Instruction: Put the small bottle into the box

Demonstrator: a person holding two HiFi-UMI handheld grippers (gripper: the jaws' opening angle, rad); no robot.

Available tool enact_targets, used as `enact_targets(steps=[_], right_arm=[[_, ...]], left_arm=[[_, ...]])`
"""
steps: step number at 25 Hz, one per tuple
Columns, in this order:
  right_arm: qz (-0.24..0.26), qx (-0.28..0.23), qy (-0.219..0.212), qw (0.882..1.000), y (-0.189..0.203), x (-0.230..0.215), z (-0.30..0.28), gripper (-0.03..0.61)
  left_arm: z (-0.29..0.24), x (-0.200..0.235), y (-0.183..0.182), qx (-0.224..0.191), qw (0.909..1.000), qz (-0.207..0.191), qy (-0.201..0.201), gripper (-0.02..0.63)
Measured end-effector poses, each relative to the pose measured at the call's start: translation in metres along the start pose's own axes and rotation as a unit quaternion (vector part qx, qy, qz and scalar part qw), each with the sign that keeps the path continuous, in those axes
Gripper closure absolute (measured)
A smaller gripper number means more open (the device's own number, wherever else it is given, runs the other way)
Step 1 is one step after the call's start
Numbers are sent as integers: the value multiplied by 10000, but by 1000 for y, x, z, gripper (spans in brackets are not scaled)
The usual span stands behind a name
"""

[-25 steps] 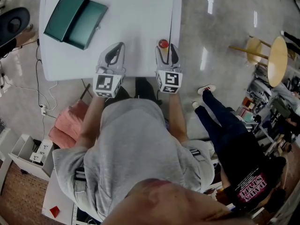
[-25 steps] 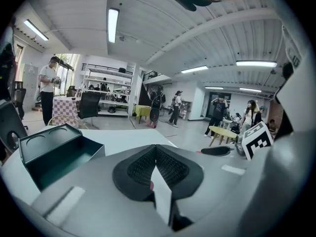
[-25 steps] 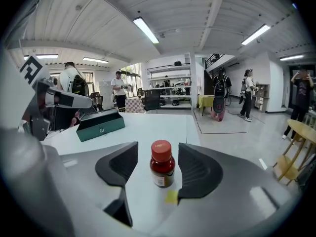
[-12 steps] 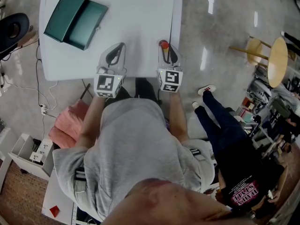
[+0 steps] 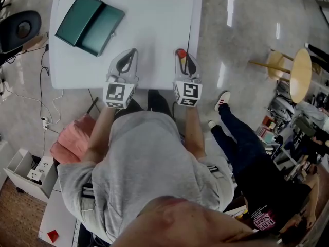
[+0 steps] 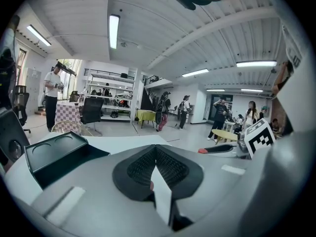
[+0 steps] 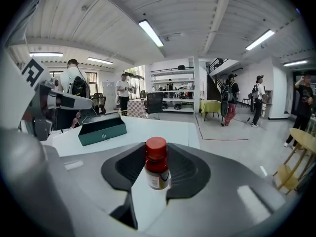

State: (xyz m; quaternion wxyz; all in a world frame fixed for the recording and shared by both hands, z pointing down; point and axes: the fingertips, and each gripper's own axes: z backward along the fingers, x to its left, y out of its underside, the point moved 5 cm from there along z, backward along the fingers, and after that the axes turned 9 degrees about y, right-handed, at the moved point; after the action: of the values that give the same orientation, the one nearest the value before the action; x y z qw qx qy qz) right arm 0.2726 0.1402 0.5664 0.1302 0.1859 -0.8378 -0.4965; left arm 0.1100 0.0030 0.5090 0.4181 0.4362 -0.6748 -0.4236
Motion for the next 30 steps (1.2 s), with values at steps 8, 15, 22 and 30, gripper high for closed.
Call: enact_targets(steps=[8,15,22,30], right_arm=[[108,-384,-275,9988,-44,19,17,443],[259,-763,-582,9950,-80,47,26,443],[412,-1026,-1162,9871,-109,90,16,443],[590,-1094,-1658,9783,-125,155,17,443]], left_arm=[[28,7,-13,-238,9994,0,-256,603],[63,21,-27,-408,9973,-25,-614,603],[105,44,-33,-575,9908,25,-1226,603],[160,71,-27,-682,9824,137,-1734,603]])
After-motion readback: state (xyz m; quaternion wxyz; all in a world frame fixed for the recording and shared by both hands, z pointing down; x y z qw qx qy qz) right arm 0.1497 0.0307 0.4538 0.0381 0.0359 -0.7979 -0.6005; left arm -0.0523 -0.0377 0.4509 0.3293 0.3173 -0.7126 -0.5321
